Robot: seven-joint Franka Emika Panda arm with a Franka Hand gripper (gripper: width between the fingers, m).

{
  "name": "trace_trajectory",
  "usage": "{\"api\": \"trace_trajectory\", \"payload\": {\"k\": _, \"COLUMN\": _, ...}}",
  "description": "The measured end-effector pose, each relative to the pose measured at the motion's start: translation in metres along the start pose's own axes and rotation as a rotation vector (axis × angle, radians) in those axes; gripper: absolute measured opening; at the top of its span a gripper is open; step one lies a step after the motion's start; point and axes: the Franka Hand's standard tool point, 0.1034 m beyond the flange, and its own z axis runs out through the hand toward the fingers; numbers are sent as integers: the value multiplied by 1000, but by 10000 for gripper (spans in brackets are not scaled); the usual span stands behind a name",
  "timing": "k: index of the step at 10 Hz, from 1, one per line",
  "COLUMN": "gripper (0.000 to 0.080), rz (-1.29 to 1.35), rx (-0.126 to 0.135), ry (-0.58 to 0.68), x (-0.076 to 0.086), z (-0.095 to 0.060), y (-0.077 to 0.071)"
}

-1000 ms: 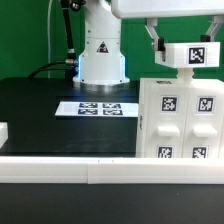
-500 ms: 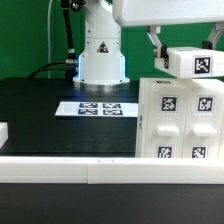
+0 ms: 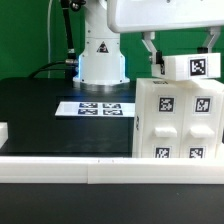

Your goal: Assemble cabinet

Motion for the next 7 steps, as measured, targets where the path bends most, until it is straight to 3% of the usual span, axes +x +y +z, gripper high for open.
{"api": "trace_trajectory", "payload": {"k": 7, "gripper": 560, "rz": 30, "rx": 0, "ry": 0, "x": 0, "z": 0, "y": 0}}
